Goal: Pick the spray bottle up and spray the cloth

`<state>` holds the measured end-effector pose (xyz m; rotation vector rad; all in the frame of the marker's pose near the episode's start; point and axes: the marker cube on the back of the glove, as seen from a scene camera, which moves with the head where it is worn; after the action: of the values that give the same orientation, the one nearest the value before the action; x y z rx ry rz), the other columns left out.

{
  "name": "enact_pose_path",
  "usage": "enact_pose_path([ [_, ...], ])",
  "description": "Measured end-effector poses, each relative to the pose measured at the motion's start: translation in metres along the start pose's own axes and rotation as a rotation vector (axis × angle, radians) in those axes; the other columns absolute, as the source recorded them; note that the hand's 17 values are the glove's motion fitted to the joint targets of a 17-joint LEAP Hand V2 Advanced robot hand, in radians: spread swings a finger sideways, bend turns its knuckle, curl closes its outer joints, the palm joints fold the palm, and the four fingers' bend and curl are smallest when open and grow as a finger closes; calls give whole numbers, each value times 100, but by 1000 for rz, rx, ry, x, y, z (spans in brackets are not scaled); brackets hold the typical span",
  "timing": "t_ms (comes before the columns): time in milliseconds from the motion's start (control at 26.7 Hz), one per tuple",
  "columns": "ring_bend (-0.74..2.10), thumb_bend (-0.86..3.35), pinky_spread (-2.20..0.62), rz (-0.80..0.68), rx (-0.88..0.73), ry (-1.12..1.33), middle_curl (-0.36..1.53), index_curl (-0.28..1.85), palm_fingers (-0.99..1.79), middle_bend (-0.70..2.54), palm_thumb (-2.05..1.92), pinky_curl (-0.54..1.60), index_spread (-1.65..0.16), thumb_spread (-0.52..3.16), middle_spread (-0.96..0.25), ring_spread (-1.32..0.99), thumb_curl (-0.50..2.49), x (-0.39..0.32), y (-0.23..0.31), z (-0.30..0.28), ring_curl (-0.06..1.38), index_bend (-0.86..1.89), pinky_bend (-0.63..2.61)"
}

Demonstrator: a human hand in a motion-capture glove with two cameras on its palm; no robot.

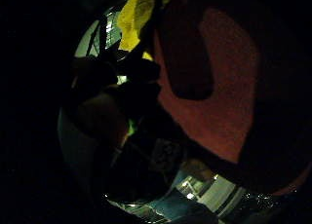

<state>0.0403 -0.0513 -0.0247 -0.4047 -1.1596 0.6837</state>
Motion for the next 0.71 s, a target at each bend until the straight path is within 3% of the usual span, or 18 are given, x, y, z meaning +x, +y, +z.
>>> enact_pose_path([
  [710, 42, -3, 33, 43, -7, 8, 50, 47, 104, 33, 84, 24, -21, 72, -7, 4, 72, 9, -8, 6, 41, 14, 16],
])
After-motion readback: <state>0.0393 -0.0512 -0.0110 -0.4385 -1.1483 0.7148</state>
